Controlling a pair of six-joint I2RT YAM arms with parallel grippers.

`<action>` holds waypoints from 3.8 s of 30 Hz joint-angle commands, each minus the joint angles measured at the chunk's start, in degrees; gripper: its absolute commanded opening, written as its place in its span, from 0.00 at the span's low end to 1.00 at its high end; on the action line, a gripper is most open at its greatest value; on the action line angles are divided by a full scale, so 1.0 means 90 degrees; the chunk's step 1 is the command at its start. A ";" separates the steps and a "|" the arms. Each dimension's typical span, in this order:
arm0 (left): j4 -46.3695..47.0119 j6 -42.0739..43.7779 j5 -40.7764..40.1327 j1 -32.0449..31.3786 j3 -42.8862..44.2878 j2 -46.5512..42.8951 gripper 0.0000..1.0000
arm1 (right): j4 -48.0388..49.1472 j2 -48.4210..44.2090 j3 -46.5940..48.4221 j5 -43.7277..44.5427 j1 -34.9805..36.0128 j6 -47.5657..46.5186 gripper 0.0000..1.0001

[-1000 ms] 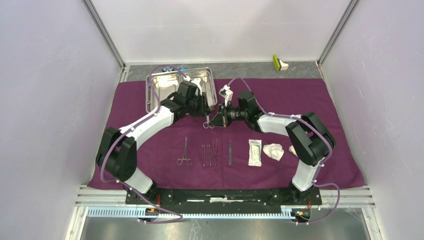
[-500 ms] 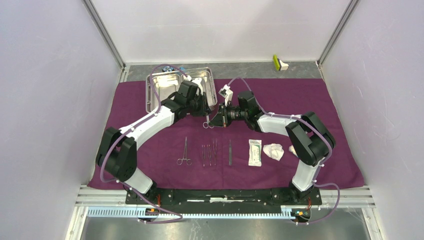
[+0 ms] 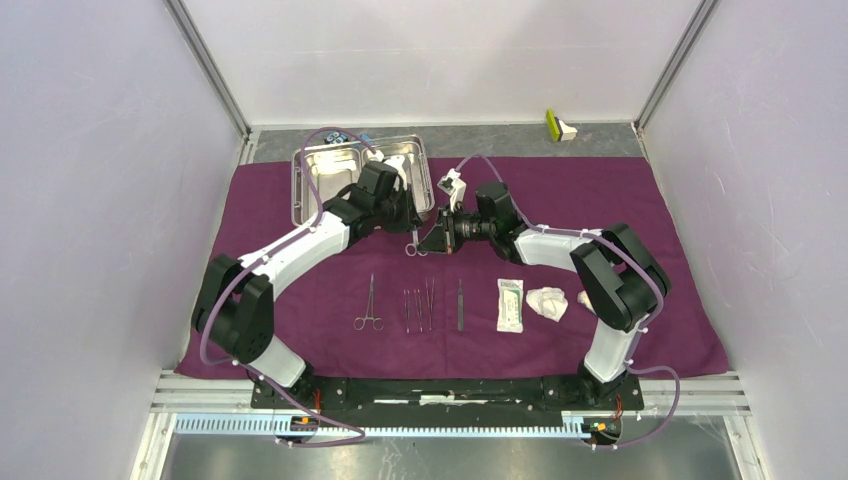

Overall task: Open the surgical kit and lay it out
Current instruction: Place the medical item in the surgical kit.

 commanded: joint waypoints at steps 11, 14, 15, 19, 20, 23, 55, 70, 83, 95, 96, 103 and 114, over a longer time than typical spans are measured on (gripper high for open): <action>0.0079 0.0639 -0.0393 -0.0044 0.0354 0.0127 0.11 | 0.0572 -0.0067 0.0050 -0.0285 -0.0030 0.0186 0.00; 0.0027 0.0651 -0.0423 -0.0059 0.0405 0.0188 0.17 | 0.0519 -0.0086 0.0048 -0.0215 -0.0035 0.0194 0.00; 0.0013 0.0649 -0.0430 -0.0064 0.0418 0.0212 0.19 | 0.0500 -0.0088 0.0045 -0.0179 -0.0030 0.0203 0.00; -0.0040 0.0697 -0.0533 -0.0125 0.0471 0.0290 0.27 | 0.0344 -0.0121 0.0066 -0.0031 -0.0027 0.0197 0.00; -0.0064 0.0713 -0.0557 -0.0140 0.0485 0.0307 0.29 | 0.0320 -0.0133 0.0070 0.0002 -0.0021 0.0196 0.00; -0.0094 0.0730 -0.0614 -0.0186 0.0506 0.0332 0.33 | 0.0280 -0.0155 0.0065 0.0061 -0.0021 0.0199 0.00; -0.0023 0.0675 -0.0798 -0.0201 0.0418 0.0049 0.31 | 0.0047 0.0059 0.0109 0.0221 -0.0020 0.0042 0.00; -0.0033 0.0736 -0.0699 -0.0195 0.0437 0.0225 0.02 | 0.0036 0.0040 0.0160 0.0106 -0.0021 0.0019 0.13; -0.1006 0.1747 -0.0999 -0.0196 0.0473 -0.0180 0.02 | -0.0668 -0.0321 0.0094 0.0003 -0.0446 -0.1457 0.55; -0.2980 0.2433 -0.0934 0.0241 -0.0194 -0.0977 0.02 | -0.1370 -0.1006 -0.0485 0.0211 -0.1666 -0.3029 0.56; -0.3147 0.2396 -0.0834 0.0343 -0.0214 -0.0958 0.02 | -0.1399 -0.1072 -0.0551 0.0225 -0.1757 -0.3043 0.56; -0.3376 0.2261 -0.0174 0.0983 -0.0699 -0.0726 0.02 | -0.1815 -0.1685 -0.0900 0.0567 -0.2031 -0.4108 0.56; -0.3633 0.2313 0.0023 0.1688 -0.0735 0.0096 0.02 | -0.1853 -0.2372 -0.1304 0.0648 -0.2558 -0.4555 0.56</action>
